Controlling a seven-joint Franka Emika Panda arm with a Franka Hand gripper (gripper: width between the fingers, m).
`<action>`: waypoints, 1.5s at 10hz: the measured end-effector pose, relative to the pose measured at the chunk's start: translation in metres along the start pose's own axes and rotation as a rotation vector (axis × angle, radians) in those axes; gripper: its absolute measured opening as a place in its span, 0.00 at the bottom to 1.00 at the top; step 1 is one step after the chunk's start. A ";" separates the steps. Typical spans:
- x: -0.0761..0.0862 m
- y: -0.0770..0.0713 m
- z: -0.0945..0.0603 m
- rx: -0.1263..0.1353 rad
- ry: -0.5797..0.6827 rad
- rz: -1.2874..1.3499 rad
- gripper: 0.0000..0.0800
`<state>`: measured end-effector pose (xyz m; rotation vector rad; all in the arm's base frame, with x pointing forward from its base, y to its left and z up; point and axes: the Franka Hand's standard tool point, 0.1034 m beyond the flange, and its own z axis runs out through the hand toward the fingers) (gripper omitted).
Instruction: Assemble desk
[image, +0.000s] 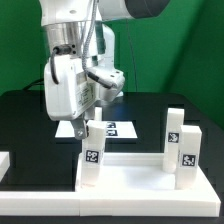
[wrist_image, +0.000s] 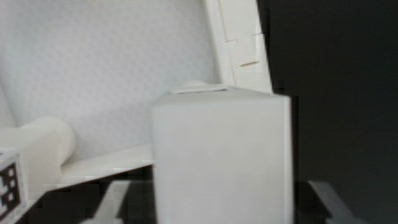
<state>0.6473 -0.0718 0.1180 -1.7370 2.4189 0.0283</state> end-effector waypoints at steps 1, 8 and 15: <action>0.000 0.000 0.000 0.000 0.000 0.003 0.36; -0.012 0.001 -0.004 -0.090 0.051 -0.792 0.81; -0.020 0.000 0.001 -0.100 0.071 -1.343 0.50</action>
Offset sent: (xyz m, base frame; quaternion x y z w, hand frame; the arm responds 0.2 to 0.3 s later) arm 0.0124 0.0236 0.0125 -0.0467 0.0284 -0.4187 0.9065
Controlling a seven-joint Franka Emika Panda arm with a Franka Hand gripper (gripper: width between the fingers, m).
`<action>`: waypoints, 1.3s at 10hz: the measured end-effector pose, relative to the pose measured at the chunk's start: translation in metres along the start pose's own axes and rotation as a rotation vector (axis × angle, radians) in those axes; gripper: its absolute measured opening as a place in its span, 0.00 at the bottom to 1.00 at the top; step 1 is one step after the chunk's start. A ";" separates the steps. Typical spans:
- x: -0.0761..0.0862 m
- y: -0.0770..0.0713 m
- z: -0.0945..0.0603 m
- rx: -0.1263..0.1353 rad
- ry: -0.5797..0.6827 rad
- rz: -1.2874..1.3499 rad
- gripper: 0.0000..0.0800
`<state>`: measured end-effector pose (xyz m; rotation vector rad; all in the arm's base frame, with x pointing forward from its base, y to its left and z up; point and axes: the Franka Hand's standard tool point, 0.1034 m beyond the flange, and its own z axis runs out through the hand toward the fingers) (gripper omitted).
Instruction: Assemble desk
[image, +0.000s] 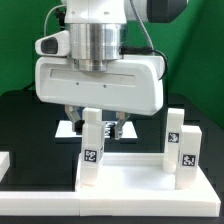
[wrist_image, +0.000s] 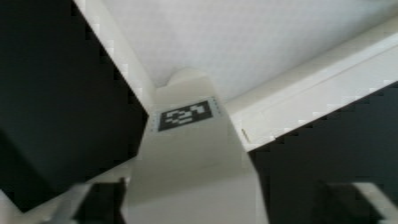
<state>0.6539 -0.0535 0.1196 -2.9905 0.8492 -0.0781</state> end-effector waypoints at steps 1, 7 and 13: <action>0.001 0.002 0.000 -0.001 0.001 0.039 0.50; 0.001 0.006 0.002 0.033 -0.018 0.876 0.37; 0.000 0.006 0.003 0.070 -0.043 1.116 0.60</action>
Offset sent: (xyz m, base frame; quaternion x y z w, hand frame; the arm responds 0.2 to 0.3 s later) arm 0.0000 0.0000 0.0000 0.0000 0.0000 0.1938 0.9810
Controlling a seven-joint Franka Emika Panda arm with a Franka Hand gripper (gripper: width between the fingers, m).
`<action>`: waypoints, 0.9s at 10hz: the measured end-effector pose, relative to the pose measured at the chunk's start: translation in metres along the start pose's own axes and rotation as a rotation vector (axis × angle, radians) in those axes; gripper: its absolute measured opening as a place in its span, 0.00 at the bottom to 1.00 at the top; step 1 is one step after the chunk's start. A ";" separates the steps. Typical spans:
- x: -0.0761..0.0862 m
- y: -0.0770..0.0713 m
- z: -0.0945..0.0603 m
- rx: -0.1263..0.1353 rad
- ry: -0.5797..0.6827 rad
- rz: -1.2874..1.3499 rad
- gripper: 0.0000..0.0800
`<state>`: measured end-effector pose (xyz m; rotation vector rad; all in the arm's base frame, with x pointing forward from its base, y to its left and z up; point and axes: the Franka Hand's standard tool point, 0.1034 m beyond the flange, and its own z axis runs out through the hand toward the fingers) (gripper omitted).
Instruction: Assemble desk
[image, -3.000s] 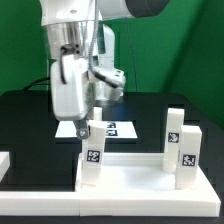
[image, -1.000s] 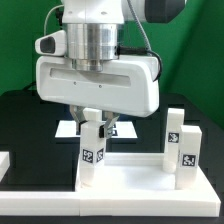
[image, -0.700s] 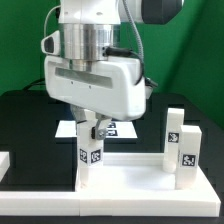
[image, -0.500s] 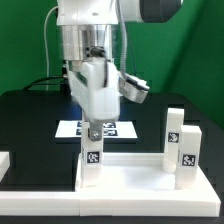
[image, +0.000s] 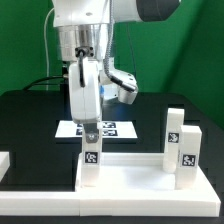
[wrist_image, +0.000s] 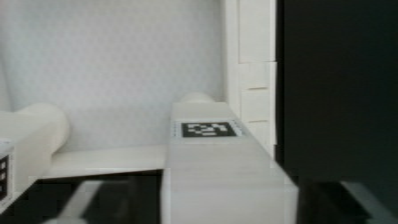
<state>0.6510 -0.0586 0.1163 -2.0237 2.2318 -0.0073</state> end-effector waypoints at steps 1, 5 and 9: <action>-0.003 0.000 0.001 0.001 0.016 -0.210 0.74; -0.003 0.000 0.002 -0.001 0.018 -0.558 0.81; 0.000 -0.002 0.003 -0.045 0.057 -1.256 0.81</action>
Offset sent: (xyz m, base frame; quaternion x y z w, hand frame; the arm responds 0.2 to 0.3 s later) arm 0.0000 0.0000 0.0000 0.0000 0.0000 -0.1938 0.9810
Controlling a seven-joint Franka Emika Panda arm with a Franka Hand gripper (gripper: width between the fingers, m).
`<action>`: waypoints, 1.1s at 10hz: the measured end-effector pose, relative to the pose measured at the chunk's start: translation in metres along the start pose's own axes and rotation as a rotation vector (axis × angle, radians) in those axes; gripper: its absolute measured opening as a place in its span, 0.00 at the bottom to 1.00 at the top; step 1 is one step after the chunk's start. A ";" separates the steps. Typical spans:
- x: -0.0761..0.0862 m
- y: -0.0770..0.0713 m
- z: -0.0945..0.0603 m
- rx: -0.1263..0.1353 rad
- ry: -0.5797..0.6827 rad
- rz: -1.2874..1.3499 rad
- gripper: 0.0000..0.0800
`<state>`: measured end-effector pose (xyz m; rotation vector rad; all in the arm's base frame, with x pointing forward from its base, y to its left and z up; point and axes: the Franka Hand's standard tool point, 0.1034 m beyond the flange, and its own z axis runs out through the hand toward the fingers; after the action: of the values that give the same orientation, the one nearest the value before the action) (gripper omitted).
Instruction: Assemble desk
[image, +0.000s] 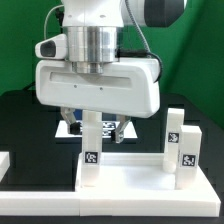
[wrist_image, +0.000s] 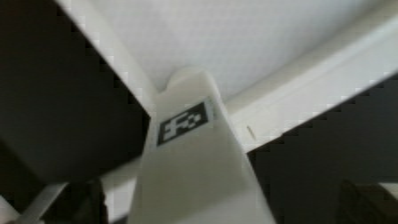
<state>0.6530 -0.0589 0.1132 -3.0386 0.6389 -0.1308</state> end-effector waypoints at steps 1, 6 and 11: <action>-0.002 -0.003 0.000 -0.007 0.005 -0.026 0.81; -0.001 0.002 0.001 -0.010 0.005 0.099 0.36; -0.003 0.004 0.003 0.038 -0.027 1.085 0.36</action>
Offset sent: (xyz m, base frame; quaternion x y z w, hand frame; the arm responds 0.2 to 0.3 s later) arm 0.0000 0.0000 0.0000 0.0000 0.0000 0.0000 1.0000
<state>0.6491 -0.0610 0.1101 -2.2177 2.0621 -0.0566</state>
